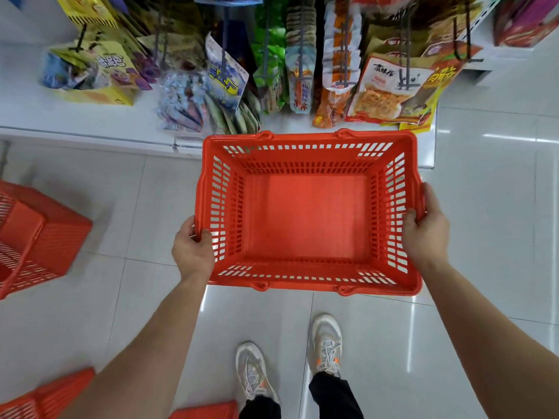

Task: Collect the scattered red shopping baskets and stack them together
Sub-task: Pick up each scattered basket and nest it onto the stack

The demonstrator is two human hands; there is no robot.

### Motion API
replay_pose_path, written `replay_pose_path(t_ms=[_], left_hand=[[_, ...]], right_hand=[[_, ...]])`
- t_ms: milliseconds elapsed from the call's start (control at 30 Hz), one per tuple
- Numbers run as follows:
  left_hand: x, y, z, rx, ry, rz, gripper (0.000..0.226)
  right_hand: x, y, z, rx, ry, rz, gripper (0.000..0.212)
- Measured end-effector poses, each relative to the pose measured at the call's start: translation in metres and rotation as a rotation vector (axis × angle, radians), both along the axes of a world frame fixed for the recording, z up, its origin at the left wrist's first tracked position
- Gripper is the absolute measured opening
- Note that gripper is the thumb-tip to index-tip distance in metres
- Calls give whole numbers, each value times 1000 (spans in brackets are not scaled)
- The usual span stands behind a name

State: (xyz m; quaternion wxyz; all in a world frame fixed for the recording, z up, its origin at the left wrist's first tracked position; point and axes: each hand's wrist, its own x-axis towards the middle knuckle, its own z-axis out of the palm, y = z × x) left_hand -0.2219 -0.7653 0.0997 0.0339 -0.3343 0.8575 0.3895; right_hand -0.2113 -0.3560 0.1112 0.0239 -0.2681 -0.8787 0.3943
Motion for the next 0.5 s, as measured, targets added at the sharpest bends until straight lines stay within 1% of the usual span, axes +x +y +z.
replay_pose_path(t_ms=[67,100,133,167,200,233,333,400,500], left_hand=[[2,3,-22,13,-31,-59,27],[0,4,-32,18,-68,-84,31],[-2,6,-41,18,-122,-93,43],[-4,7,-49,14,-180,-89,60],[-4,8,-54,6,-234,-83,74],[-4,9,-56,-6,-268,-89,83],[11,8,-46,-41,-319,-189,88],[22,3,-26,-82,-341,-242,88],[42,-12,20,-116,-351,-206,87]], right_hand=[[-2,3,-23,15,-45,27,54],[-2,3,-34,23,-84,50,52],[-1,3,-46,38,-137,76,52],[1,1,-56,70,-197,107,55],[3,-2,-63,122,-259,140,62],[4,-8,-67,177,-321,162,69],[4,-33,-53,254,-453,229,80],[-1,-54,-31,286,-473,352,83],[-12,-96,17,370,-449,535,85]])
